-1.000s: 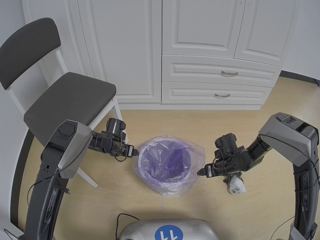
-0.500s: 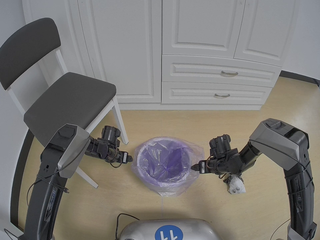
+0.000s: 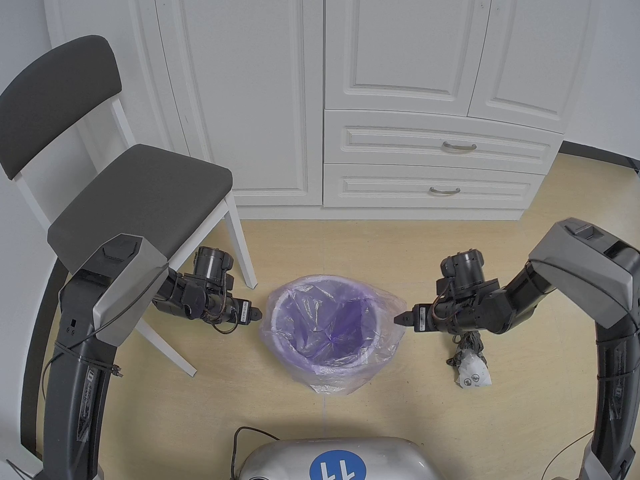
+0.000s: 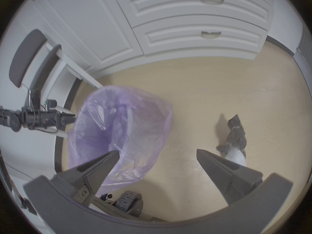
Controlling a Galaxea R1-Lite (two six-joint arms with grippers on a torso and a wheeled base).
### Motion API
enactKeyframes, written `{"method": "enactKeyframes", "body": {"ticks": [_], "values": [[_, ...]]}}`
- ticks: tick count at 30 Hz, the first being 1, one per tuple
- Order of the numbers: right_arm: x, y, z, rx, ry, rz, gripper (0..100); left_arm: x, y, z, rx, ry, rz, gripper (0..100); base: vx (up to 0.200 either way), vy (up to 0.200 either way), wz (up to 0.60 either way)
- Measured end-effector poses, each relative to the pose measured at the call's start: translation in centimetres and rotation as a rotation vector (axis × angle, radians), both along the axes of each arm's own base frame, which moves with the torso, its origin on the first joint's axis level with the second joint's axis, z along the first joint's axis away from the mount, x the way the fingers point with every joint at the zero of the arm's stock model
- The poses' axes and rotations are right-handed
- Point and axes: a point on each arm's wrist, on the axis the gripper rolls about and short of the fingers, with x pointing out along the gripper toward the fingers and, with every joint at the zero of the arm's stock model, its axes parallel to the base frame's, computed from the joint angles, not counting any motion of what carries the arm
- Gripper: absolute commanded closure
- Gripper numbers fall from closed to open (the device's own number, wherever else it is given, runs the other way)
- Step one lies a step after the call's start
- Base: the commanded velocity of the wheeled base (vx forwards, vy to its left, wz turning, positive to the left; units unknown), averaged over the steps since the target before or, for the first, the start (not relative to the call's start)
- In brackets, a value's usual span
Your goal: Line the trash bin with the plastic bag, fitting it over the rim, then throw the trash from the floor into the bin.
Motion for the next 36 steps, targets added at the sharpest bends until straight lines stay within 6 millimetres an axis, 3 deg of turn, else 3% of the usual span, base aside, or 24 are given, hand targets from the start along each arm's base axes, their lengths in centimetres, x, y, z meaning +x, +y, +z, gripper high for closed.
{"method": "enactKeyframes", "body": {"ticks": [3, 6, 14, 19, 28, 36], "values": [[0.2, -0.9, 1.1, -0.001, -0.023, -0.009, 0, -0.2, 0.0, 0.2, -0.004, -0.014, 0.001, 0, 0.000, 0.000, 0.00], [0.9, -1.4, 0.9, -0.012, -0.033, -0.018, 0, -0.3, 0.1, 0.3, -0.009, -0.031, 0.002, 0, 0.000, 0.000, 0.00], [3.7, -1.2, -3.4, -0.085, 0.018, -0.041, 0, -0.6, 0.0, 0.1, -0.020, -0.067, 0.005, 0, 0.000, 0.000, 0.00], [5.1, -0.7, -4.4, -0.109, 0.092, -0.037, 0, -0.9, 0.1, -0.2, -0.025, -0.095, 0.006, 0, 0.000, 0.000, 0.00], [7.6, 1.3, -3.6, -0.088, 0.186, 0.019, 0, -2.0, 0.5, -0.3, -0.036, -0.150, 0.004, 0, 0.000, 0.000, 0.00], [7.0, 3.3, -5.4, -0.142, 0.365, 0.080, 0, -3.2, 1.0, 0.6, -0.041, -0.156, 0.001, 0, 0.000, 0.000, 0.00]]}}
